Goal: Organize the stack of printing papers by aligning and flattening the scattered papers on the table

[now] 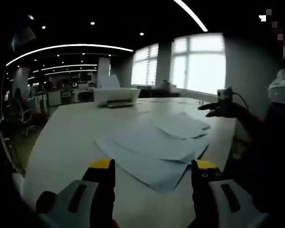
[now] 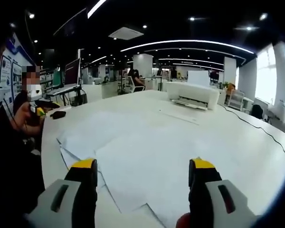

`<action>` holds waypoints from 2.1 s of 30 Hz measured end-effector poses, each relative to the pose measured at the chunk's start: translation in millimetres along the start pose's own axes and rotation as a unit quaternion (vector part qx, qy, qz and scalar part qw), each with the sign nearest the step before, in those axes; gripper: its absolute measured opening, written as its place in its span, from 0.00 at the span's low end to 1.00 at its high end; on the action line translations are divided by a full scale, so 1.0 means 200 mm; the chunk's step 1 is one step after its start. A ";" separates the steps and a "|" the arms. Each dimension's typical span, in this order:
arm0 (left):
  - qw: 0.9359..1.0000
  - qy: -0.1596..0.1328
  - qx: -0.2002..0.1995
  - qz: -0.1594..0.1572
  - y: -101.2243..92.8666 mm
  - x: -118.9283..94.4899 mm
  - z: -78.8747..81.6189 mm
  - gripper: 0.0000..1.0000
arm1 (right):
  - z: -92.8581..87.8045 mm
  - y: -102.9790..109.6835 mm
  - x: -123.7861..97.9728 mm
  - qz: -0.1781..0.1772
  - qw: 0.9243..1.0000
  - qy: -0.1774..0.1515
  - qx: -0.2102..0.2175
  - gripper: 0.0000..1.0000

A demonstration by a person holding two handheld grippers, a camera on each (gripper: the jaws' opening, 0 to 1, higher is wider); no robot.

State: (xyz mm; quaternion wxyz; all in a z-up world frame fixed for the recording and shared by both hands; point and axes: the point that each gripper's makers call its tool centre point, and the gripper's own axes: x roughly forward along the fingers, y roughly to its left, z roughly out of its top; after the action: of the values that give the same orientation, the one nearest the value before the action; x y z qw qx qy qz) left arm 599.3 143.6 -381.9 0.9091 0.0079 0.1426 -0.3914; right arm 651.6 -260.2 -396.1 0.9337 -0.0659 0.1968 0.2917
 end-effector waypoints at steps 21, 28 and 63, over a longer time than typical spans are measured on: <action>1.000 -0.005 0.005 -0.004 -0.01 0.01 0.01 0.67 | -0.01 -0.11 0.01 -0.026 1.000 -0.002 0.007 0.73; 1.000 -0.009 0.012 -0.004 -0.02 -0.01 0.05 0.67 | 0.00 -0.14 0.01 -0.032 0.999 0.002 0.004 0.73; 1.000 -0.006 0.008 -0.003 -0.01 -0.01 0.03 0.67 | -0.02 -0.19 0.03 -0.039 0.999 -0.004 0.011 0.73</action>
State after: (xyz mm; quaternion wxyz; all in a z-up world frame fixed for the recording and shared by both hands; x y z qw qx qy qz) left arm 598.4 142.5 -375.9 0.9089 0.0126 0.1335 -0.3950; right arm 676.1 -288.4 -401.1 0.9459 -0.0624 0.1934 0.2530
